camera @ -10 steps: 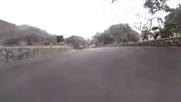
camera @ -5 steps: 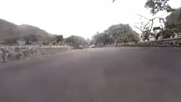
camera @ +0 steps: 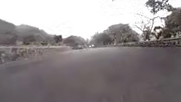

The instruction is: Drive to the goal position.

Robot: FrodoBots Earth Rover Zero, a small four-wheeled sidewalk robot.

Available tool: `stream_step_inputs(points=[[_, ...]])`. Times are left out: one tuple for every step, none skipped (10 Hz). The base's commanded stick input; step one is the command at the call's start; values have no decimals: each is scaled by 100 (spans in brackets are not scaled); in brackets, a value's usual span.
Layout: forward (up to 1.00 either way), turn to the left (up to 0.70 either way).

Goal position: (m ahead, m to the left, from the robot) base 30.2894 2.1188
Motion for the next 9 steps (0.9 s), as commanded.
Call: stream_step_inputs(points=[[70,0],[70,0],[70,0],[70,0],[70,0],[70,0],[70,0],[70,0],[70,0]])
